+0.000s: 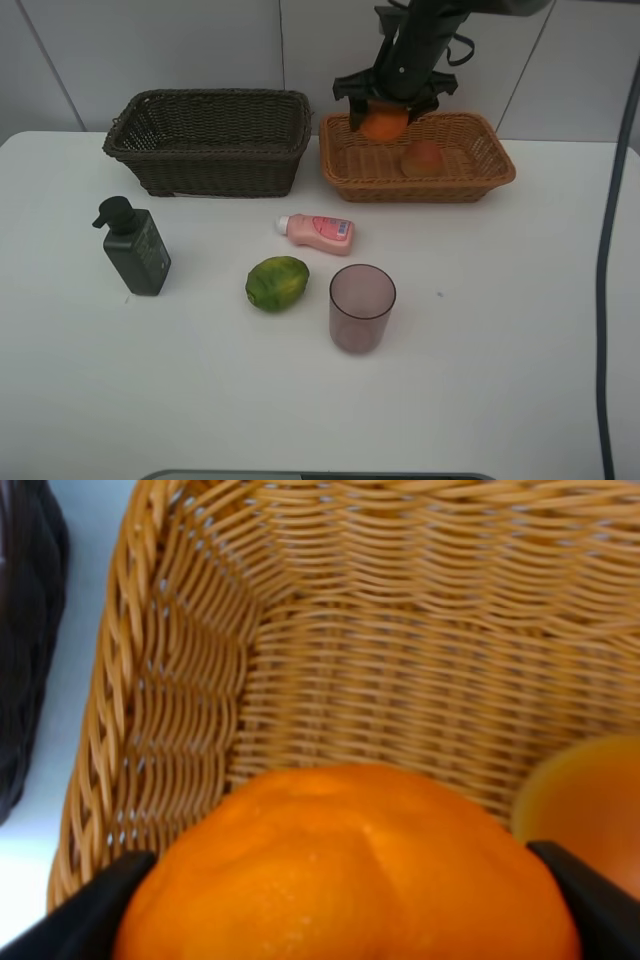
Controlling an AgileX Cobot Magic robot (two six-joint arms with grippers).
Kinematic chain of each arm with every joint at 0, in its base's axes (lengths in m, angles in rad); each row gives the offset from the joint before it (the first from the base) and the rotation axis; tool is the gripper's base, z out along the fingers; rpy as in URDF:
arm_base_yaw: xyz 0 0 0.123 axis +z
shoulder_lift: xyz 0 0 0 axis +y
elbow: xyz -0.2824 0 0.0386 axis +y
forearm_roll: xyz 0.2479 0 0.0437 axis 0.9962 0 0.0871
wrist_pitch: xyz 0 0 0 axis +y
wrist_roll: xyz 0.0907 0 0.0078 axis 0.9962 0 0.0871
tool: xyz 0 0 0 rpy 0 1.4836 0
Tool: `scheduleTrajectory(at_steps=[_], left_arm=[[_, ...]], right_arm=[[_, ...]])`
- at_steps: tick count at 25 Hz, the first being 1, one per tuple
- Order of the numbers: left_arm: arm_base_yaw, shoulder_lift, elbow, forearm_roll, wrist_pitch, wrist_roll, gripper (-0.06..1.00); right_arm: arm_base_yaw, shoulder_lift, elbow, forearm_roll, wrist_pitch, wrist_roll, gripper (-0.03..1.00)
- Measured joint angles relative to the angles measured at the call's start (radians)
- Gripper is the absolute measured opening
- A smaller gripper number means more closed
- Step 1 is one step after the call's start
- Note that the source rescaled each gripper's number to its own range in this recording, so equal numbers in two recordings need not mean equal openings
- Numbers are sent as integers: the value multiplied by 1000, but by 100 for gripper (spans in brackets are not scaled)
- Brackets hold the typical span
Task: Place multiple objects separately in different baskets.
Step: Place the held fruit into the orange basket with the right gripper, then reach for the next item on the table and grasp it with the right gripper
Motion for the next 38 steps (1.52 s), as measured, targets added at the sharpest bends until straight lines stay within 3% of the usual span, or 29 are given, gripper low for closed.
scheduleTrajectory(at_steps=[12, 17, 25, 31, 38], left_arm=[[0, 0, 0, 0, 0, 0, 100], [0, 0, 0, 0, 0, 0, 100], [0, 0, 0, 0, 0, 0, 100], [0, 0, 0, 0, 0, 0, 100], [0, 0, 0, 0, 0, 0, 100]], right_arm=[[2, 78, 0, -24, -80, 0, 79], [2, 78, -5, -25, -77, 0, 97], [2, 53, -7, -25, -12, 0, 100], [10, -65, -4, -26, 121, 0, 100], [38, -285, 207, -24, 168, 0, 100]])
